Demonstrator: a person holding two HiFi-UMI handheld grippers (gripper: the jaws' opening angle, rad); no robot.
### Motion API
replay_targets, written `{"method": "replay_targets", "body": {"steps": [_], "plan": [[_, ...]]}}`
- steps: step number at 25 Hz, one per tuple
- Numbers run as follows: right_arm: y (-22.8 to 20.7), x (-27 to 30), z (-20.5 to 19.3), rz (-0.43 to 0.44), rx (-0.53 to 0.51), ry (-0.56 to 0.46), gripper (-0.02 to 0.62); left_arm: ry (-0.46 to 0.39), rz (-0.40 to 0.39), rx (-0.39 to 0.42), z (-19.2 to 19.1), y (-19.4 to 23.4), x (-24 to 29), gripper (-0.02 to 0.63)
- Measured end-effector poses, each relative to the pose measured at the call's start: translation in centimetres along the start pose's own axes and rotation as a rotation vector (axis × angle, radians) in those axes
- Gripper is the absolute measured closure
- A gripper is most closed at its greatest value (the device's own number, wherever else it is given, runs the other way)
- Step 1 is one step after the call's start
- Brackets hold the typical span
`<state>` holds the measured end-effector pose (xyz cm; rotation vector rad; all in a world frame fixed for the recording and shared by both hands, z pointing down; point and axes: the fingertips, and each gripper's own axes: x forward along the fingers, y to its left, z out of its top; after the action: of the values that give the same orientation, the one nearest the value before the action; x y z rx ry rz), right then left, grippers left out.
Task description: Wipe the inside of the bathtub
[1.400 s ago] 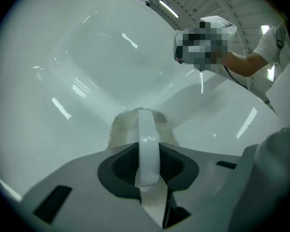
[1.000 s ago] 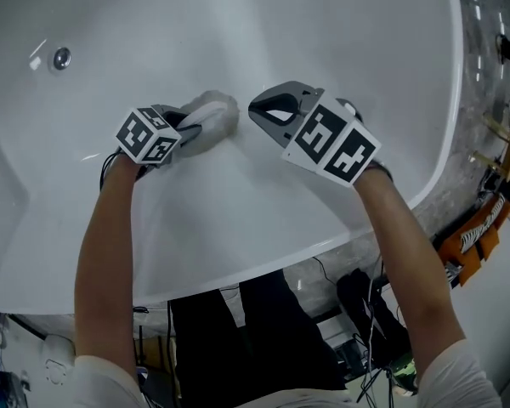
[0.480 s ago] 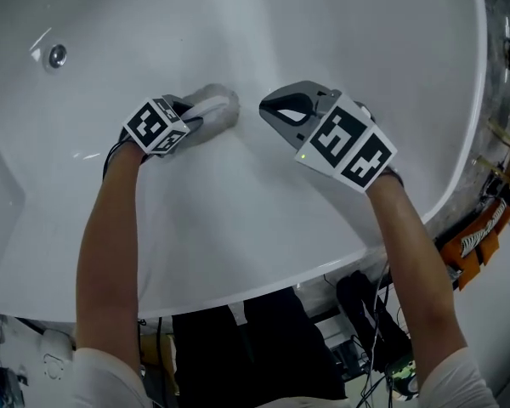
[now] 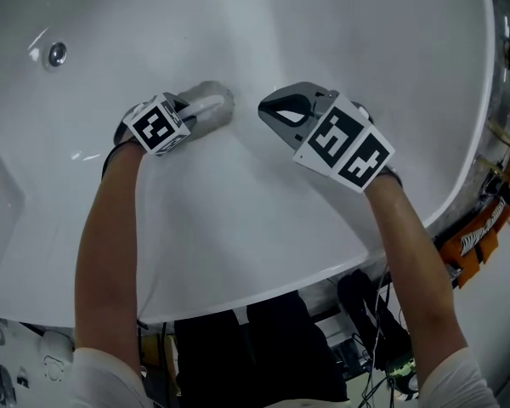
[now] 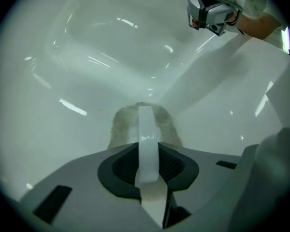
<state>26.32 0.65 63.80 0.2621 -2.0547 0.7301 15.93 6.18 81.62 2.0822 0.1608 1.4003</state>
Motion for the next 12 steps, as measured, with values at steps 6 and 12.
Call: {"method": "replay_targets", "body": {"steps": [6,12], "plan": [[1.0,1.2,0.6,0.007,-0.006,0.01,0.577,0.039,-0.005,-0.025,-3.4,0.6,-0.8,0.511],[2.7,3.5,2.0,0.017,-0.007,0.021,0.577,0.077,0.0,-0.065,-9.1,1.1,-3.0,0.511]]}}
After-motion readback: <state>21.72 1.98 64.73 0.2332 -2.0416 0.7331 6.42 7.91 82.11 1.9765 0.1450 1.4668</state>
